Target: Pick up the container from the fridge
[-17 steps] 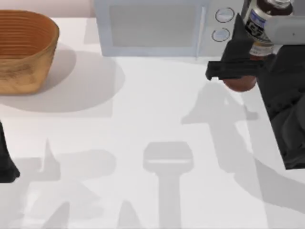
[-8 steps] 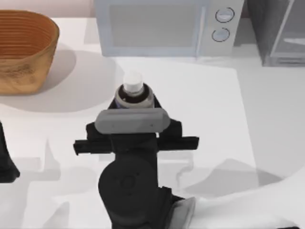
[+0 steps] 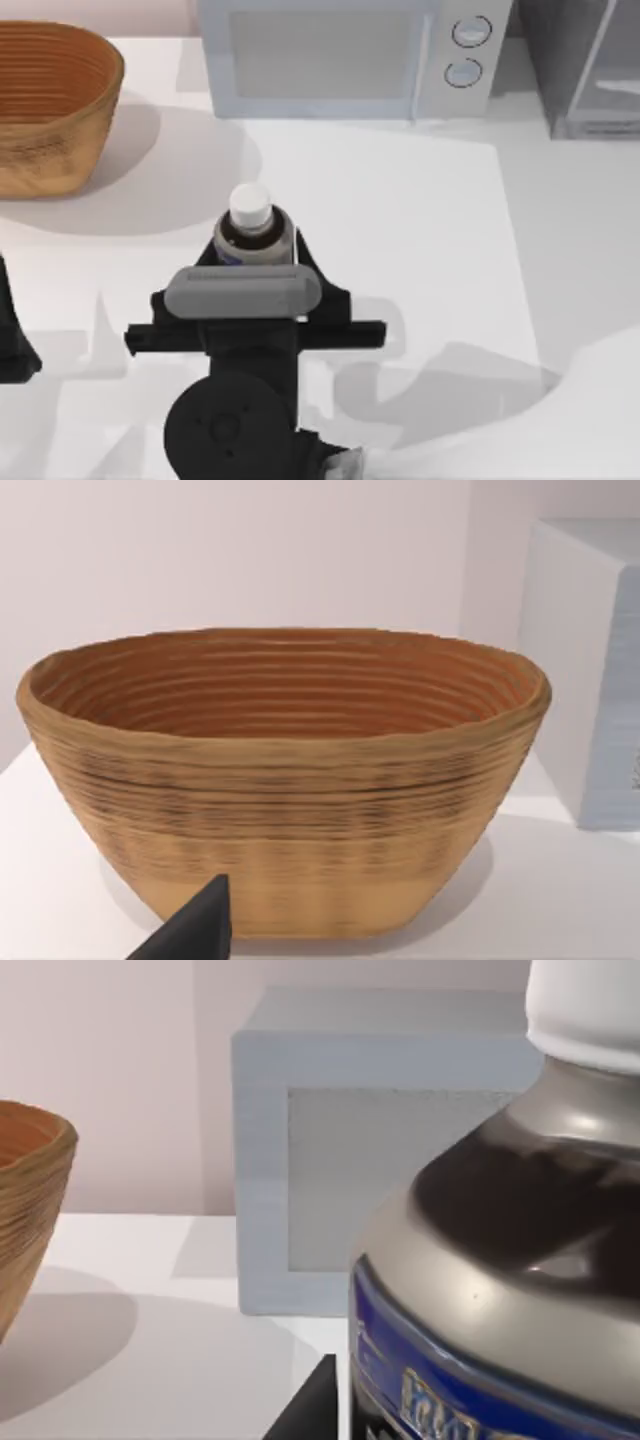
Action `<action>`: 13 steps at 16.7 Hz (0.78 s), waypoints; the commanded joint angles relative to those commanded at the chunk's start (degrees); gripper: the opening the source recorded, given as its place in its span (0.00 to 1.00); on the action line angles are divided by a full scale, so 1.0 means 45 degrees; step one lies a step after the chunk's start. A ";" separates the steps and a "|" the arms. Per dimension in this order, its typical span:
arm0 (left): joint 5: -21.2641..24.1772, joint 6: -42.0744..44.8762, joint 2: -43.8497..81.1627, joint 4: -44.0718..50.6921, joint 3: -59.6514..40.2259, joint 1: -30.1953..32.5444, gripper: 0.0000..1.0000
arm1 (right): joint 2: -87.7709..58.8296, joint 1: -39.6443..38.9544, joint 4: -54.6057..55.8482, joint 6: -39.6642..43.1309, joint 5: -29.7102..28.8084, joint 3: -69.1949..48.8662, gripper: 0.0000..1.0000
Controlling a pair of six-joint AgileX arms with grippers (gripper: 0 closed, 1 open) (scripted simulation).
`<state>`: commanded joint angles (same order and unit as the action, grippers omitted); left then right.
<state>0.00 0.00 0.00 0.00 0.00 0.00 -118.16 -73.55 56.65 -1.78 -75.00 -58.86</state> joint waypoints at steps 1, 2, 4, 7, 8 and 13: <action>0.0000 0.0000 0.0000 0.0000 0.0000 0.0000 1.00 | -0.0045 0.0029 0.0026 0.0011 0.0024 -0.0012 0.00; 0.0000 0.0000 0.0000 0.0000 0.0000 0.0000 1.00 | -0.0218 0.0139 0.0130 0.0048 0.0115 -0.0060 0.00; 0.0000 0.0000 0.0000 0.0000 0.0000 0.0000 1.00 | -0.0820 0.0527 0.0517 0.0138 0.0460 -0.0248 0.00; 0.0000 0.0000 0.0000 0.0000 0.0000 0.0000 1.00 | -0.1818 0.1200 0.1269 0.0208 0.1142 -0.0644 0.00; 0.0000 0.0000 0.0000 0.0000 0.0000 0.0000 1.00 | -0.2035 0.1358 0.1471 0.0221 0.1319 -0.0759 0.00; 0.0000 0.0000 0.0000 0.0000 0.0000 0.0000 1.00 | -0.2156 0.1456 0.1607 0.0230 0.1433 -0.0839 0.08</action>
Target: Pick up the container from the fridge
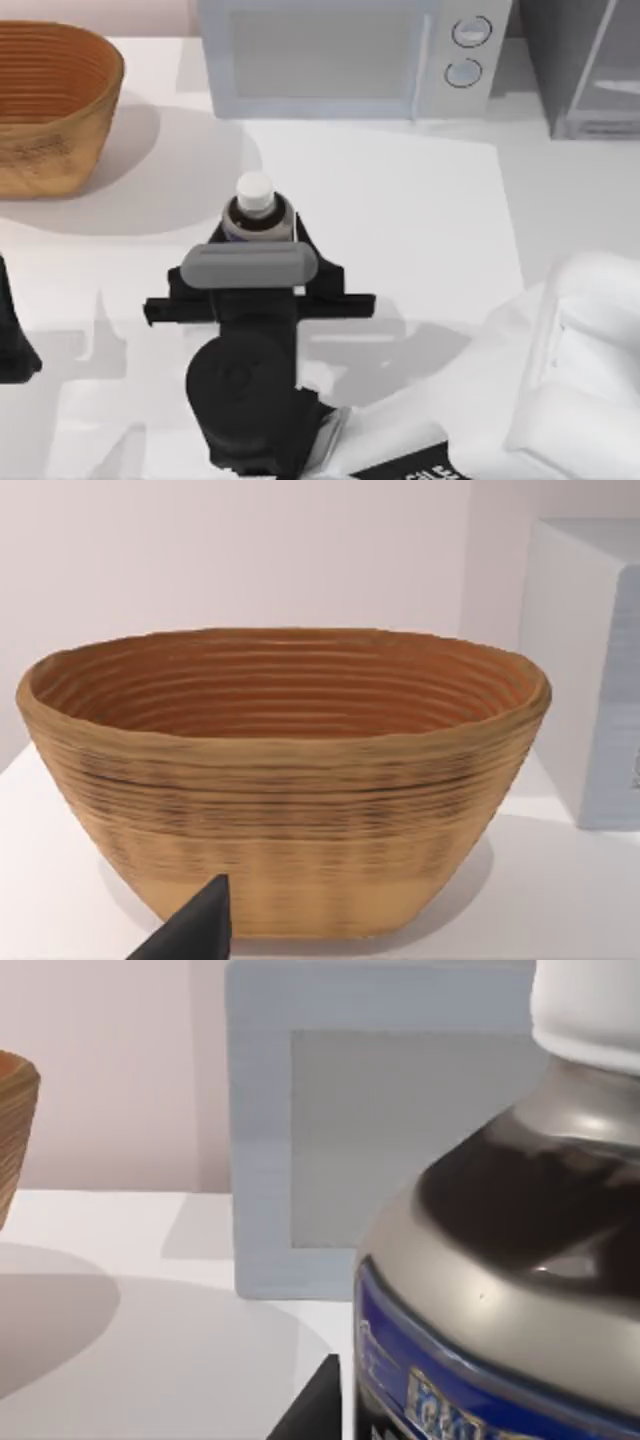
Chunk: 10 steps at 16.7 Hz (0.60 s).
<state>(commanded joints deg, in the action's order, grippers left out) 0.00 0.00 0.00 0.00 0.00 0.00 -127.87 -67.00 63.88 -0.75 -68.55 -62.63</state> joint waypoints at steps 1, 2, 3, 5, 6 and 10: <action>0.0000 0.0000 0.0000 0.0000 0.0000 0.0000 1.00 | 0.0000 0.0000 0.0000 0.0000 0.0000 0.0000 0.15; 0.0000 0.0000 0.0000 0.0000 0.0000 0.0000 1.00 | 0.0000 0.0000 0.0000 0.0000 0.0000 0.0000 0.23; 0.0000 0.0000 0.0000 0.0000 0.0000 0.0000 1.00 | 0.0000 0.0000 0.0000 0.0000 0.0000 0.0000 0.30; 0.0000 0.0000 0.0000 0.0000 0.0000 0.0000 1.00 | 0.0000 0.0000 0.0000 0.0000 0.0000 0.0000 0.45; 0.0000 0.0000 0.0000 0.0000 0.0000 0.0000 1.00 | 0.0000 0.0000 0.0000 0.0000 0.0000 0.0000 0.53; 0.0000 0.0000 0.0000 0.0000 0.0000 0.0000 1.00 | 0.0000 0.0000 0.0000 0.0000 0.0000 0.0000 0.83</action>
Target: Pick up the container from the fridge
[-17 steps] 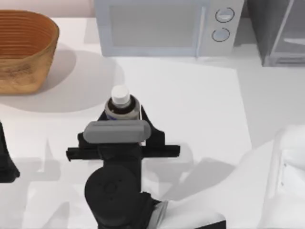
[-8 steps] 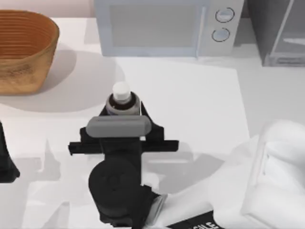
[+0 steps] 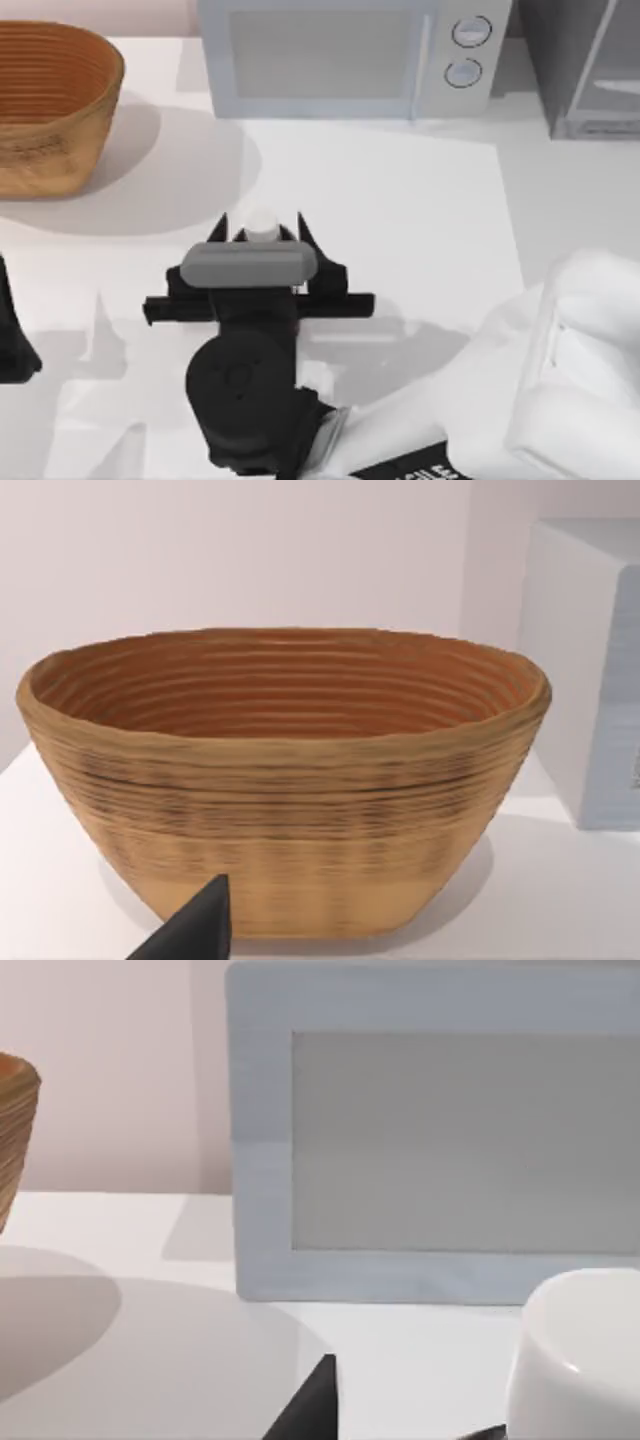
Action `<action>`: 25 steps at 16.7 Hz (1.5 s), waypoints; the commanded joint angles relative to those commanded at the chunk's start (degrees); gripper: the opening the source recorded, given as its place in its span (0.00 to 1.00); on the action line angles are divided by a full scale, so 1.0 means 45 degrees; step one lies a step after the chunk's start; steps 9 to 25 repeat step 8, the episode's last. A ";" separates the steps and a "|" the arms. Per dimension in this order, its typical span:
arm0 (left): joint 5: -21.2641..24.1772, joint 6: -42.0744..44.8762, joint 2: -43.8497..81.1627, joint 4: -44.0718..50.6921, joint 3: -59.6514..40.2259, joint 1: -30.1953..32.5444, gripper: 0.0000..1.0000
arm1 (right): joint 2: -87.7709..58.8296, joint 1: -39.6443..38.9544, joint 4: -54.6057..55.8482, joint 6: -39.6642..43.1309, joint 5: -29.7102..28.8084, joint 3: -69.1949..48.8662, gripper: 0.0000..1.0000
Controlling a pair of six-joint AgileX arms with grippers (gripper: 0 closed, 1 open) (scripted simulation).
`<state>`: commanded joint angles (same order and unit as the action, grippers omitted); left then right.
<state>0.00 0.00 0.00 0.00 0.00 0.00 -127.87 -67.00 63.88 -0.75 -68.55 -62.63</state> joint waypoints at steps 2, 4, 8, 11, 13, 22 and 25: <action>0.0000 0.0000 0.0000 0.0000 0.0000 0.0000 1.00 | 0.0000 0.0000 0.0000 0.0000 0.0000 0.0000 0.98; 0.0000 0.0000 0.0000 0.0000 0.0000 0.0000 1.00 | 0.0000 0.0000 0.0000 0.0000 0.0000 0.0000 1.00; 0.0000 0.0000 0.0000 0.0000 0.0000 0.0000 1.00 | 0.0000 0.0000 0.0000 0.0000 0.0000 0.0000 1.00; 0.0000 0.0000 0.0000 0.0000 0.0000 0.0000 1.00 | 0.0000 0.0000 0.0000 0.0000 0.0000 0.0000 1.00; 0.0000 0.0000 0.0000 0.0000 0.0000 0.0000 1.00 | 0.0000 0.0000 0.0000 0.0000 0.0000 0.0000 1.00; 0.0000 0.0000 0.0000 0.0000 0.0000 0.0000 1.00 | 0.0000 0.0000 0.0000 0.0000 0.0000 0.0000 1.00; 0.0000 0.0000 0.0000 0.0000 0.0000 0.0000 1.00 | 0.0000 0.0000 0.0000 0.0000 0.0000 0.0000 1.00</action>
